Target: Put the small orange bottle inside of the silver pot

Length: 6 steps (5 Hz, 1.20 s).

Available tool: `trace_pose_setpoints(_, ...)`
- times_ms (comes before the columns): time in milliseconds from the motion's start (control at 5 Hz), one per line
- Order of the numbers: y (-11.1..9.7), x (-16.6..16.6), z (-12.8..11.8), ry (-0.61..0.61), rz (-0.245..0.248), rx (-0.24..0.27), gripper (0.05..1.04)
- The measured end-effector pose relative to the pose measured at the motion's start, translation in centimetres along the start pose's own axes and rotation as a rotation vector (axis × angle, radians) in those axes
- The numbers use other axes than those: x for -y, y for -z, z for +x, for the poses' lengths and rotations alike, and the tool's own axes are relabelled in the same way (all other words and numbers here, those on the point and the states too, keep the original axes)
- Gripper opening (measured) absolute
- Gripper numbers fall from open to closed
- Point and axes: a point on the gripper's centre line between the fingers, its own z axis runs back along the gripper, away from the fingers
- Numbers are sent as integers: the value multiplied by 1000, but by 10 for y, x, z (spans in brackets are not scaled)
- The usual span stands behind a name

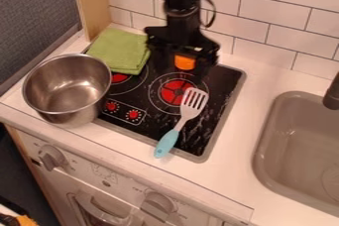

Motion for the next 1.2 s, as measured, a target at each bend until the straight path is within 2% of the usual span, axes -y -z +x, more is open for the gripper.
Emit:
trace_pose_setpoints(400,22,3,56,-2,36,-14,1001)
trace_pose_setpoints(600,22,1,64,-2,54,-22,1001)
trace_pose_setpoints(800,16,0,68,-7,23,-30,1001)
trace_pose_setpoints(1000,16,0,61,-9,-12,-76,1001)
trace_pose_setpoints(1200,6,-4,62,-16,-37,-102,1001)
